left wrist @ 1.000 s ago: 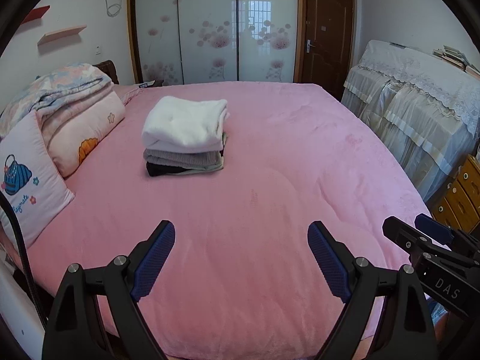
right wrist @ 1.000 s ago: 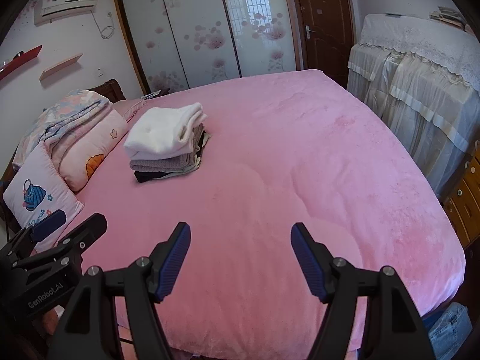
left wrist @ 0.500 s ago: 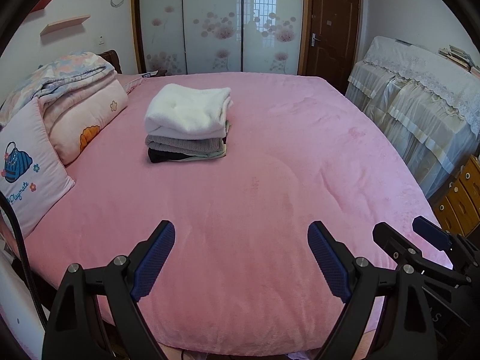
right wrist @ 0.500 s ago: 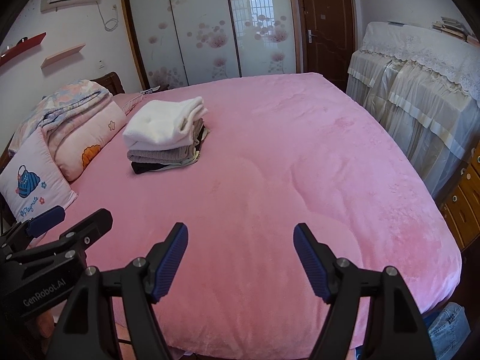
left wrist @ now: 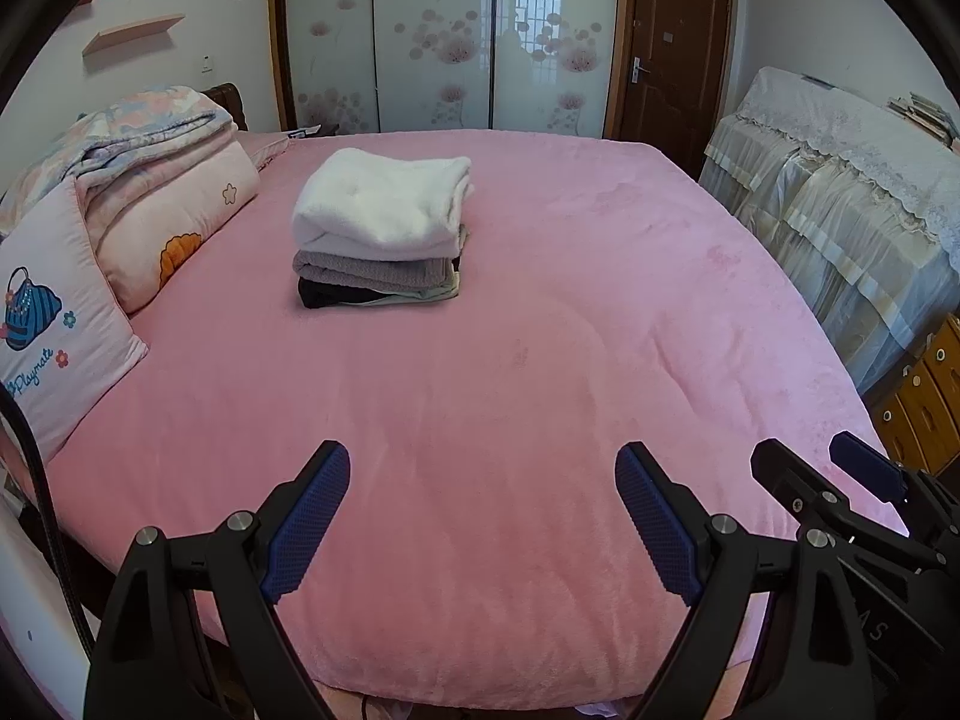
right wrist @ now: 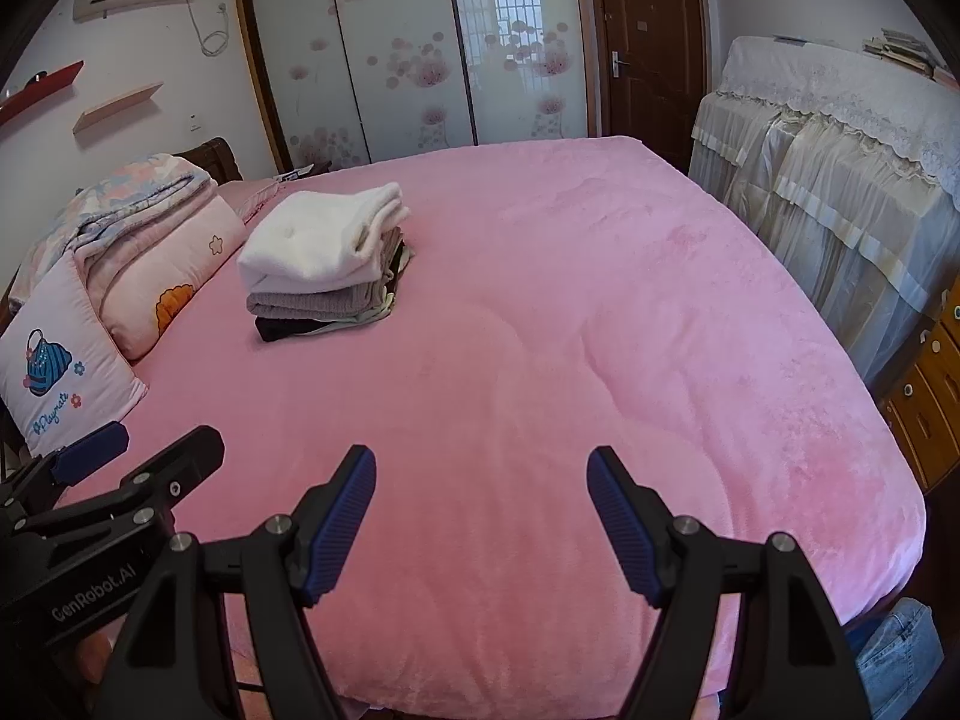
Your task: Fold large clothes
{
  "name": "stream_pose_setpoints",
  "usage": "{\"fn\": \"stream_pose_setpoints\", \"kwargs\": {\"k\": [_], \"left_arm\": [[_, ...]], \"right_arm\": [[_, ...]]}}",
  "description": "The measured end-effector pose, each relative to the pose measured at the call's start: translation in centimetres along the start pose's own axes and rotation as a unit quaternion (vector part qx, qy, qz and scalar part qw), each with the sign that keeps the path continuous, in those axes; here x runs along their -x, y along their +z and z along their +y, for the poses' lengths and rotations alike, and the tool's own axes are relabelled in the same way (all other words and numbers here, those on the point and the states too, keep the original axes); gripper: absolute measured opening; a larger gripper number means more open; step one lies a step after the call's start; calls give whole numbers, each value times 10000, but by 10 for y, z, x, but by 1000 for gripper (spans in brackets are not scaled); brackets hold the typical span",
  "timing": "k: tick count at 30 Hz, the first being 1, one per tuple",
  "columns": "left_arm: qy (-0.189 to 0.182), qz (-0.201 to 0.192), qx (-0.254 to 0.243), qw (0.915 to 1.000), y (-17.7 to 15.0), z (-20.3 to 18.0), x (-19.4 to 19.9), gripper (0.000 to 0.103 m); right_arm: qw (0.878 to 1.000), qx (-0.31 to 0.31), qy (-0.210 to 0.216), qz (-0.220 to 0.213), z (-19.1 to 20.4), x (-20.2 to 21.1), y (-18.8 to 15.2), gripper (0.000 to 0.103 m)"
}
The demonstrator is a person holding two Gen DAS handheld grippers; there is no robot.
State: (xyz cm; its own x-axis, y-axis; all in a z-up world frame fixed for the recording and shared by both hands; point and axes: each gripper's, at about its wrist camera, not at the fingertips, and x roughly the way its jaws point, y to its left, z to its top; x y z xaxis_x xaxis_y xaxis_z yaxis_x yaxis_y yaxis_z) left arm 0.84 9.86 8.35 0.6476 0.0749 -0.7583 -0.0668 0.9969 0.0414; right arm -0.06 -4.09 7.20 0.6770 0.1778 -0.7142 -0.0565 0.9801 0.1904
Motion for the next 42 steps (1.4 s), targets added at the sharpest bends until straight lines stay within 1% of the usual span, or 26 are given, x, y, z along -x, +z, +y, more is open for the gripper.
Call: {"fn": "stream_pose_setpoints", "kwargs": {"k": [14,28,42], "left_arm": [[-18,124,97,9999,-2,6,-8,89],[-11,165,233,9996,-2,14,-14,89],[13,196,264,9995,-3,16,-15,89]], "right_arm": [[10000,13,-83,18,4,-6,-1,73],[9999,25,-124,23,11,-10,-1,73],[9998,55,-180,28,12,-12,-1,73]]}}
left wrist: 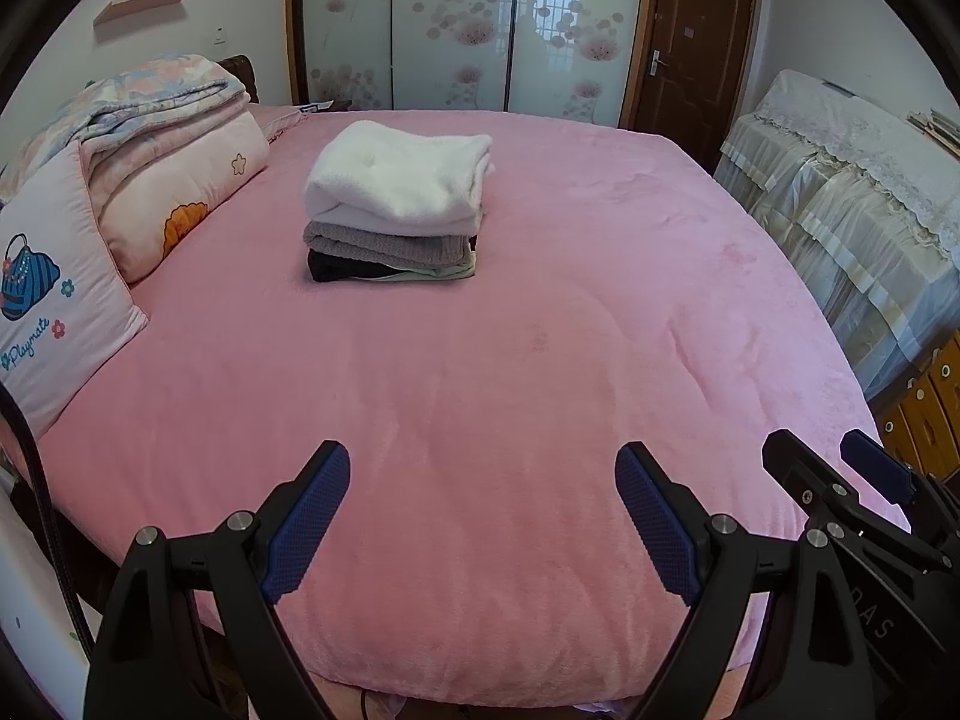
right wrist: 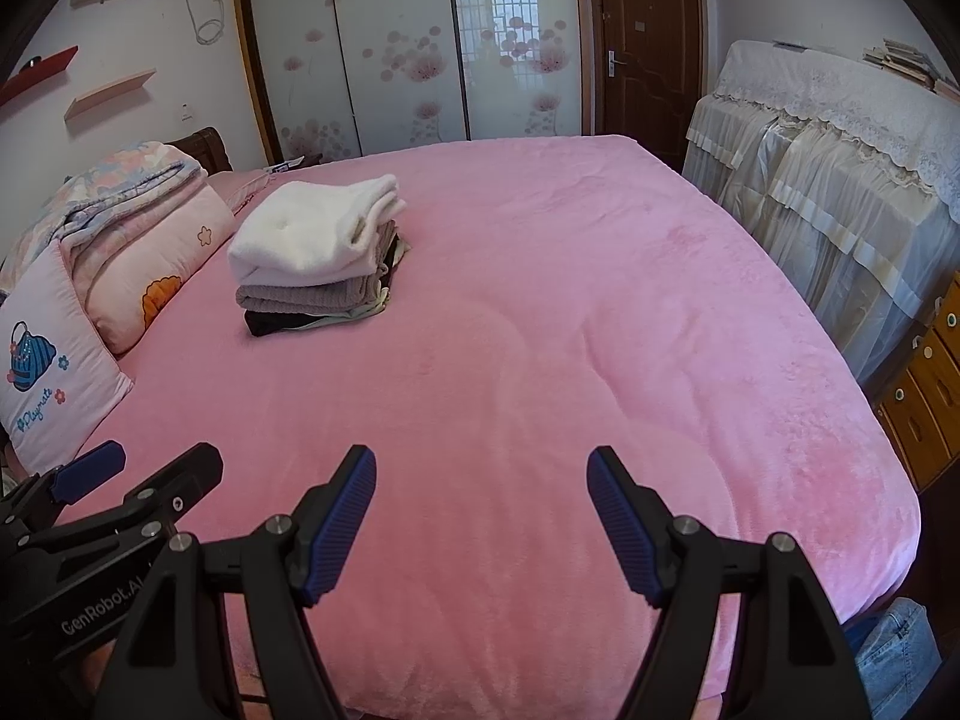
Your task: Fold large clothes
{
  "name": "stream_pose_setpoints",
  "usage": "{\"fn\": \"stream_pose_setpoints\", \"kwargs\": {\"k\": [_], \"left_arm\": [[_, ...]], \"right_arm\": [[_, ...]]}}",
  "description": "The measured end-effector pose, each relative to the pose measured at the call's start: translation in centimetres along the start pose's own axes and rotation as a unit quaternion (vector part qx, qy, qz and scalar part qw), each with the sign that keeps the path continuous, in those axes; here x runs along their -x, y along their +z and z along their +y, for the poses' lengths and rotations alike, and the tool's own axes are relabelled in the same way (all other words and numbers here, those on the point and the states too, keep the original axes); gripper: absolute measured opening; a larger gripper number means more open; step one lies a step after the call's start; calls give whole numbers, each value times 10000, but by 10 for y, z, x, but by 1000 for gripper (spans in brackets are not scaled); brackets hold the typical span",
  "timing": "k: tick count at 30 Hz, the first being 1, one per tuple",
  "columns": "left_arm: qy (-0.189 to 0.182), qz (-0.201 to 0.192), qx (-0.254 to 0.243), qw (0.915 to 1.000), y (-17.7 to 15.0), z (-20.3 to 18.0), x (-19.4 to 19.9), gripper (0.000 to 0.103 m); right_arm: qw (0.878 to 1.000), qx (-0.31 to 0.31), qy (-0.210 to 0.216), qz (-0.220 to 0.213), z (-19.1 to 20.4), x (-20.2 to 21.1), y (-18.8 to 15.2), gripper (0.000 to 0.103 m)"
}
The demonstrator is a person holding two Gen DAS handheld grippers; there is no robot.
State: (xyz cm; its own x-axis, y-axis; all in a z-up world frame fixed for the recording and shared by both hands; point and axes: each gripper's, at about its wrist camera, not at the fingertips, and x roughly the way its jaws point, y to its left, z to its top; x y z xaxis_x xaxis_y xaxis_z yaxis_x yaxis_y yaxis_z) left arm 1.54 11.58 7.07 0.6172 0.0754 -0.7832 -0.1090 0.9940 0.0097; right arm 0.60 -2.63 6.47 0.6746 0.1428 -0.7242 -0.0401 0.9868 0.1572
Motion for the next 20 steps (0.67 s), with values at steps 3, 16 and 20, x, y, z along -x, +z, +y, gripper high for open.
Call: {"fn": "stream_pose_setpoints", "kwargs": {"k": [3,16,20], "left_arm": [[0,23,16,10000,0,1,-1,89],[66,17,-13,10000,0,-1,-1,89],[60,44,3,10000,0,0,-3,89]], "right_arm": [[10000,-8,3,6,0,0,0,73],[10000,-2,0,7,0,1,0,73],[10000,7,-6,7,0,1,0,73]]}}
